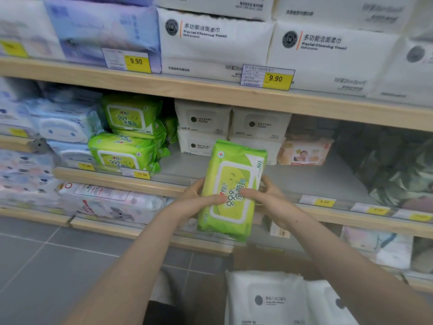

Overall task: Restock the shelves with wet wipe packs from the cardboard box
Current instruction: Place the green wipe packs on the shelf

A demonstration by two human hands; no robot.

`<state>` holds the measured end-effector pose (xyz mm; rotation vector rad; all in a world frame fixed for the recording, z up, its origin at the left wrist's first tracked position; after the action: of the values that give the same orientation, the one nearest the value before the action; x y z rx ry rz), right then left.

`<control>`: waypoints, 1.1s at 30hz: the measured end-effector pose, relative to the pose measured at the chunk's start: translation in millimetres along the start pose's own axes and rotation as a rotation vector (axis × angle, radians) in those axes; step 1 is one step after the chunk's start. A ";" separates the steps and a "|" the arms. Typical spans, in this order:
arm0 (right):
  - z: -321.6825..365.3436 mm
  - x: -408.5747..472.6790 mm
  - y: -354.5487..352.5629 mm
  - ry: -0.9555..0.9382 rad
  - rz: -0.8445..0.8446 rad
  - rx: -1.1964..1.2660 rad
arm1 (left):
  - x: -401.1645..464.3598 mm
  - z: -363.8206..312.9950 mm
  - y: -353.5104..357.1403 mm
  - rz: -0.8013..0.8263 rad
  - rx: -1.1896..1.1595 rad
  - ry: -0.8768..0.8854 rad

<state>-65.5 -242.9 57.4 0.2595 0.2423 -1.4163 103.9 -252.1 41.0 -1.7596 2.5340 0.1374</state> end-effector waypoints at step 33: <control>125.7 174.3 210.8 -0.527 -0.185 -0.155 | -17.8 -110.6 -317.7 -0.928 0.344 0.442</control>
<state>168.8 -418.1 128.1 -0.2708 -0.0609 -1.5870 408.6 -357.3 139.2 -2.7515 1.4933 -0.7327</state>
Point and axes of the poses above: each hand's wrist, its own x-axis towards the middle knuckle, its own y-axis out of the palm, z = x × y, the point moved 8 cm from there along x, towards the middle knuckle, and after that the axes turned 7 degrees about y, right-handed, at the moved point
